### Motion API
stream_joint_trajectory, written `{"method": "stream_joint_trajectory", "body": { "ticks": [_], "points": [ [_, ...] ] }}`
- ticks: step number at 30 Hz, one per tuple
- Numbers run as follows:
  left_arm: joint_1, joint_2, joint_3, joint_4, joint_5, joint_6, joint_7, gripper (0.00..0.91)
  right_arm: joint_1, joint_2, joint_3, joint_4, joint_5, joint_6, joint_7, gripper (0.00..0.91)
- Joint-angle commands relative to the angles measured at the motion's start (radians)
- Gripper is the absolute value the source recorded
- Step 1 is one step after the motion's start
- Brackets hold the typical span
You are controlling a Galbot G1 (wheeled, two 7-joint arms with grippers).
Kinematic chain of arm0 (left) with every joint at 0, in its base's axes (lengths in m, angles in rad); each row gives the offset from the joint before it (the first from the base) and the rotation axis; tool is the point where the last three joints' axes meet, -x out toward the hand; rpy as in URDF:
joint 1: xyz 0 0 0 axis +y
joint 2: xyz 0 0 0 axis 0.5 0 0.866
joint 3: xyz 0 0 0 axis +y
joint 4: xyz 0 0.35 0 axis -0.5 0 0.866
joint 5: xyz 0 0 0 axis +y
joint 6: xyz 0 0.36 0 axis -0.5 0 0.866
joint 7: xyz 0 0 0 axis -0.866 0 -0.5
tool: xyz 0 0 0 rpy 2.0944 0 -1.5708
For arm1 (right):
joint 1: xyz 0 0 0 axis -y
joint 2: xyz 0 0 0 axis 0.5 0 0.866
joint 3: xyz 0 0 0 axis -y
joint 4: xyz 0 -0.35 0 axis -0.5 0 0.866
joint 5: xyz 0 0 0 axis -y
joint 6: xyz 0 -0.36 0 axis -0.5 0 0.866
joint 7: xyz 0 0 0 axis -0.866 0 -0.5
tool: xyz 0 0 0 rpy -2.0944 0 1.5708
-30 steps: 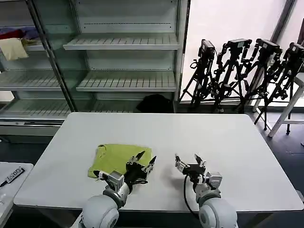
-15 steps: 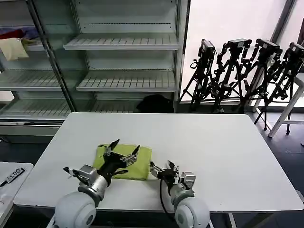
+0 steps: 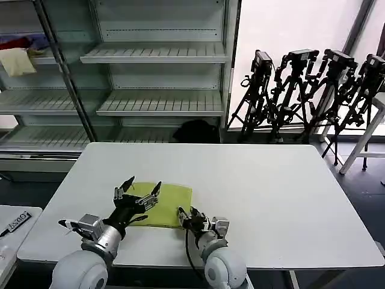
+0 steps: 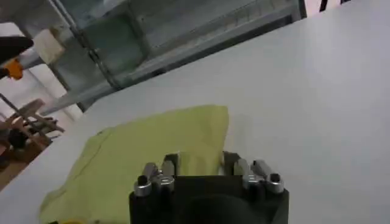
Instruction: Fold and organize the clothes.
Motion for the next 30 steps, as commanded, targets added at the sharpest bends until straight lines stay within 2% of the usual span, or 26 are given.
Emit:
{"method": "stream_joint_trajectory", "body": {
  "ticks": [1,9,16,23,30],
  "points": [
    [0.032,-0.011,-0.043,-0.013,-0.007,-0.011,0.000,0.907,0.012,0.007,-0.016,-0.026,0.024,-0.001,0.029,0.000],
    [0.039,-0.016,-0.041,-0.009,0.003,-0.027,0.000,0.907,0.008,0.002,0.013,-0.003,0.024,0.001,0.036,0.000],
    [0.046,-0.025,-0.039,-0.006,0.012,-0.033,0.000,0.907,-0.015,-0.060,0.085,0.085,0.055,0.001,0.035,0.000],
    [0.048,-0.030,-0.035,-0.001,0.018,-0.034,-0.001,0.907,-0.066,-0.176,0.214,0.145,0.103,0.001,0.004,0.000],
    [0.046,-0.033,-0.028,0.004,0.025,-0.035,0.000,0.907,-0.128,-0.236,0.342,0.161,0.127,0.002,-0.045,0.000]
  ]
}}
